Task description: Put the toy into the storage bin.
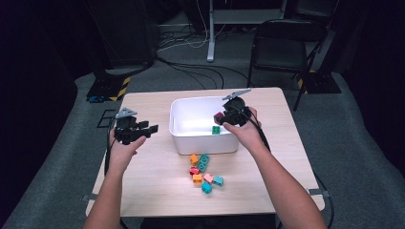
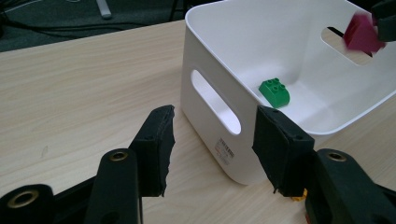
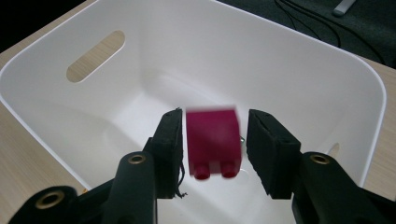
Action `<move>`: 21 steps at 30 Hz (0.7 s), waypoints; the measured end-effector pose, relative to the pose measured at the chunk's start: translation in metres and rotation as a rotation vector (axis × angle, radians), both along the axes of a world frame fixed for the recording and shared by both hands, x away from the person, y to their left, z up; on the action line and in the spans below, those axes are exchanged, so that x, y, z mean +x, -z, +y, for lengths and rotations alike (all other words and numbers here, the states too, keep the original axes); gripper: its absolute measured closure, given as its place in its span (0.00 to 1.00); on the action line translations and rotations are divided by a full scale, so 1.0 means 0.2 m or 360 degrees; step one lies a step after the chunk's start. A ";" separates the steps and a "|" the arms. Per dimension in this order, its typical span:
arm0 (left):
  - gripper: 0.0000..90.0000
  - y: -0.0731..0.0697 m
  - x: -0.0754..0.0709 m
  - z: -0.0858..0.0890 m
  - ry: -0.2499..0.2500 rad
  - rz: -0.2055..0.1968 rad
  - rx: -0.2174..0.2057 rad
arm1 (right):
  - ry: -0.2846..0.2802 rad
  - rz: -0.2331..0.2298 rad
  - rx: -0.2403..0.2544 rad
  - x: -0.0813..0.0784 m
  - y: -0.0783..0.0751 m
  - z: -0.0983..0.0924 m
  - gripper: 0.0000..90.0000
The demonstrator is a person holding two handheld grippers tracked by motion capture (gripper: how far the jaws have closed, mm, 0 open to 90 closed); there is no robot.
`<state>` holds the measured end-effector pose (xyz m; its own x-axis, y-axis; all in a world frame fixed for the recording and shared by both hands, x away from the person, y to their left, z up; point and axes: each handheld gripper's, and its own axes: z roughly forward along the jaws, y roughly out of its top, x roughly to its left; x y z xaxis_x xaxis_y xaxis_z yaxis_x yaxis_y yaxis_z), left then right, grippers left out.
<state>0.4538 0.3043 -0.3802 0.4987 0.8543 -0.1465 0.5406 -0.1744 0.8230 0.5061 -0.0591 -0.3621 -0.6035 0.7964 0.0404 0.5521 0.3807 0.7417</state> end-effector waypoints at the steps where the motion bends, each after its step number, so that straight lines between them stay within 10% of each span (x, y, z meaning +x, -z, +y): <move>1: 0.53 0.00 0.00 0.00 -0.0004 0.0001 -0.0003 | 0.0001 -0.0001 0.0002 0.00 0.00 0.00 0.62; 21: 0.52 0.01 0.01 -0.01 0.0003 0.0012 0.0019 | -0.0082 -0.0144 0.0061 -0.31 -0.12 -0.09 0.61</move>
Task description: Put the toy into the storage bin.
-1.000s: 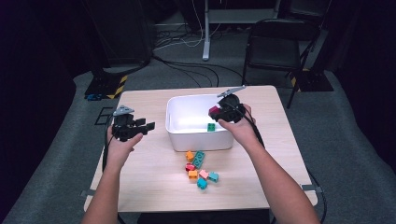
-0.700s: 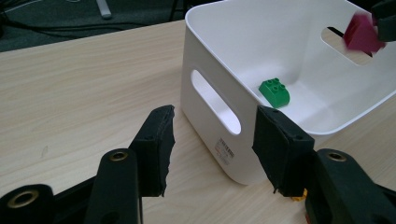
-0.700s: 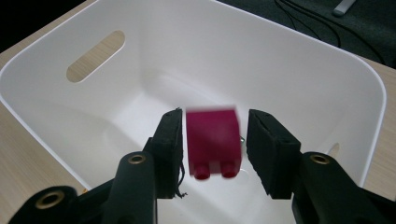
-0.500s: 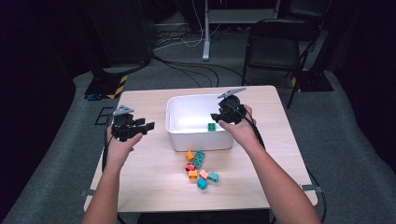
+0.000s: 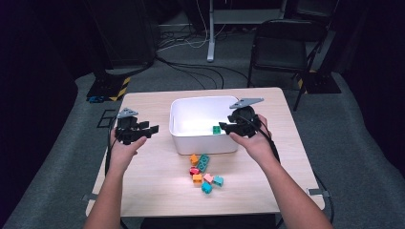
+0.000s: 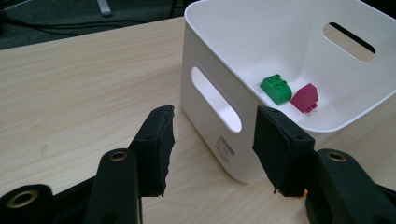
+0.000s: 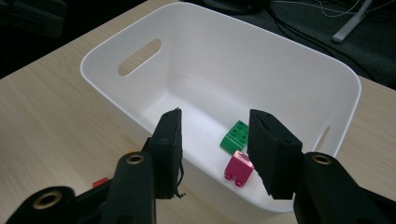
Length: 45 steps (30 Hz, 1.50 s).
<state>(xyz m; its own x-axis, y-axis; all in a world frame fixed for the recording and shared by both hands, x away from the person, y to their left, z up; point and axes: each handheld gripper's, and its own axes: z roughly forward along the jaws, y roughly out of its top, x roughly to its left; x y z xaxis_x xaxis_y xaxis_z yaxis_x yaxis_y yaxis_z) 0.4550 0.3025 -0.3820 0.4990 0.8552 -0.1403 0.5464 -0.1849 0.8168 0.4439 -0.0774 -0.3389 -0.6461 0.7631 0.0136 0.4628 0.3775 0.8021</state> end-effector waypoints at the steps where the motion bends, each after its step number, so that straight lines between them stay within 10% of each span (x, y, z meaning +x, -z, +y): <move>1: 0.52 0.00 0.00 0.00 0.0001 0.0001 0.0000 | 0.0001 -0.0005 0.0012 -0.02 0.00 0.00 0.61; 12: 0.52 0.01 0.00 -0.01 0.0000 0.0013 0.0010 | -0.0058 -0.0061 -0.0003 -0.19 0.05 0.00 0.56; 26: 0.52 0.01 0.00 -0.01 0.0003 0.0003 0.0011 | -0.0092 0.0037 0.0105 -0.25 0.22 -0.01 0.53; 45: 0.50 0.02 0.01 -0.01 0.0000 0.0007 0.0003 | -0.0242 0.0049 0.0040 -0.34 0.51 0.02 0.59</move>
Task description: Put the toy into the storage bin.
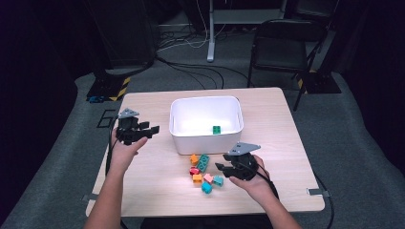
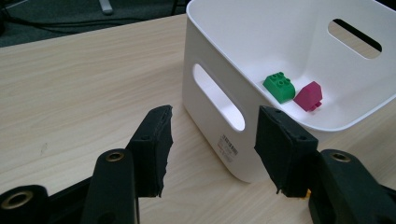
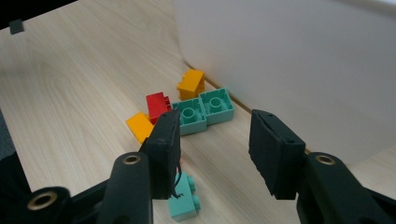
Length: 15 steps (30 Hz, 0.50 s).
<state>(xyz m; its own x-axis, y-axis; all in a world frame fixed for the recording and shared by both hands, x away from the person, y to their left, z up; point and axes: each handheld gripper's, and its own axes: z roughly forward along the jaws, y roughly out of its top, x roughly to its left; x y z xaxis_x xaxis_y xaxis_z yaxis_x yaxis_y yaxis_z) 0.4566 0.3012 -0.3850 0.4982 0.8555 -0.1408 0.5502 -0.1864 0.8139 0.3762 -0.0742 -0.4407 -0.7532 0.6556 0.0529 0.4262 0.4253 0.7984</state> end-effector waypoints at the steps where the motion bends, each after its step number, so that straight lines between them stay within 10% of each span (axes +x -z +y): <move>1: 0.50 0.00 0.00 0.00 0.0003 0.0000 -0.0014 | -0.0011 0.0003 0.0001 0.00 0.02 0.00 0.60; 15: 0.50 0.01 0.03 -0.03 0.0039 0.0024 -0.0034 | -0.0075 0.0064 -0.0074 0.01 0.16 0.00 0.60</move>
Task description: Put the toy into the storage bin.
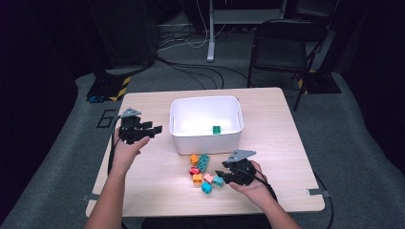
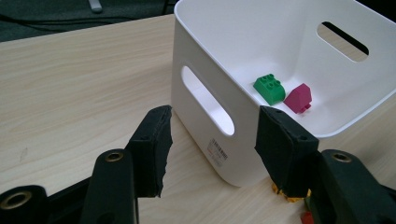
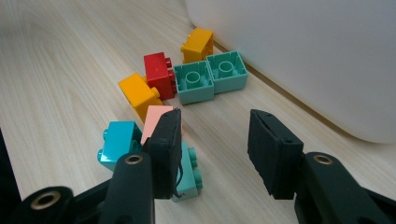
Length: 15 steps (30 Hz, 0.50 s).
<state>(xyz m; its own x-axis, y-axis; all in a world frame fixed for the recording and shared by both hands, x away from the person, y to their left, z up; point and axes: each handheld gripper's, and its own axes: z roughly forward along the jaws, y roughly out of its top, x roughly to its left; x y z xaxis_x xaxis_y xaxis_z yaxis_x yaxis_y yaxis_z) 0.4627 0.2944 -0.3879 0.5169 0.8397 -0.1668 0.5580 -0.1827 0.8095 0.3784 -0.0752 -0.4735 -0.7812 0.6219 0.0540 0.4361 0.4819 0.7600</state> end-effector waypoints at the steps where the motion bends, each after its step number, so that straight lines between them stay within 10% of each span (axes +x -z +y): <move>1: 0.50 0.00 0.00 0.00 0.0003 0.0002 0.0005 | -0.0007 0.0004 0.0003 0.00 0.01 0.00 0.61; 15: 0.49 0.01 0.02 -0.03 0.0009 0.0003 0.0028 | -0.0065 0.0049 -0.0023 -0.04 0.06 0.03 0.60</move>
